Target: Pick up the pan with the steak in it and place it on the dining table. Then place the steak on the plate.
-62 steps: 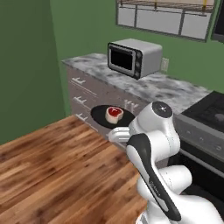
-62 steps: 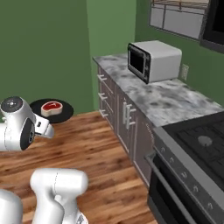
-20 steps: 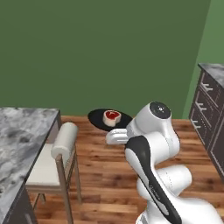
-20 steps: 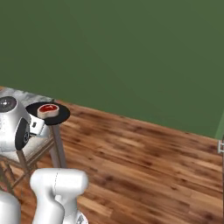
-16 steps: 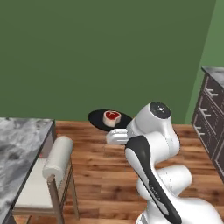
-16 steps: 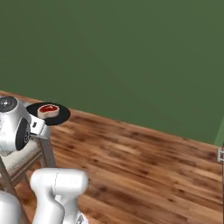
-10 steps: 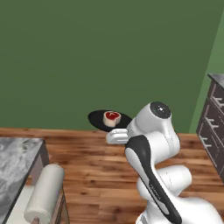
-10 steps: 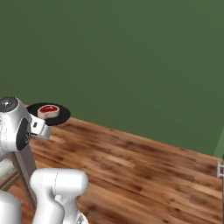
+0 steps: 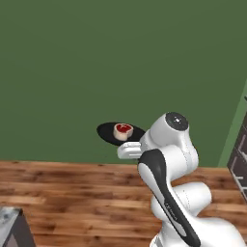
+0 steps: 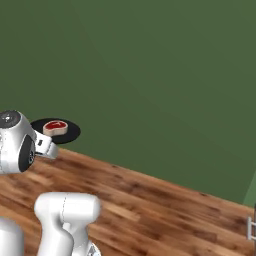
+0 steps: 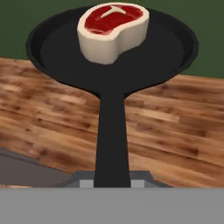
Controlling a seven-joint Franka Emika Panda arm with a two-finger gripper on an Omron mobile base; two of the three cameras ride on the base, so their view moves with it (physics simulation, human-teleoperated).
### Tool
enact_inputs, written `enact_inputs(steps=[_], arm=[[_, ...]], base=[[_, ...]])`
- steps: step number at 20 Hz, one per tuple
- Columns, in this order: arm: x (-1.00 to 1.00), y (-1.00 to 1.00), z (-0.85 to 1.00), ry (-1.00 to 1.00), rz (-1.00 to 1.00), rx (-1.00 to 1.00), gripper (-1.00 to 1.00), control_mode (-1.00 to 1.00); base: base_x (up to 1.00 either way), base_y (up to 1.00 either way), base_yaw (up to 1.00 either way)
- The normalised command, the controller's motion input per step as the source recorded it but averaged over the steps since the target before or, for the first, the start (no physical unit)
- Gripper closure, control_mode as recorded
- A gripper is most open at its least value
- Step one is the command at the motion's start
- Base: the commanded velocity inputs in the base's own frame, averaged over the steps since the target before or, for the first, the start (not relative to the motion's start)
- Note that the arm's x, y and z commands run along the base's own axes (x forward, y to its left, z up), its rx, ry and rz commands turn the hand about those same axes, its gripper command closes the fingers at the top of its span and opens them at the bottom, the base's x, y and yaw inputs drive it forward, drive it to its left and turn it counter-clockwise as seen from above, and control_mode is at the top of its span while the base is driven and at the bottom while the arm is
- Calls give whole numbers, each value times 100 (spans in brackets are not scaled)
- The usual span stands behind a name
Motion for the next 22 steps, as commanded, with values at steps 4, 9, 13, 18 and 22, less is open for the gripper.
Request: enact_inputs(steps=[4, 9, 13, 18, 22], arm=[[0, 0, 0, 0, 0, 0, 100, 100], [0, 0, 0, 0, 0, 0, 100, 100], [0, 0, 0, 0, 0, 0, 100, 100], [0, 0, 0, 0, 0, 0, 100, 100], [0, 0, 0, 0, 0, 0, 100, 100]], base=[[96, -12, 0], [38, -19, 12], [-1, -18, 36], [-10, -7, 43], [-13, -7, 44]])
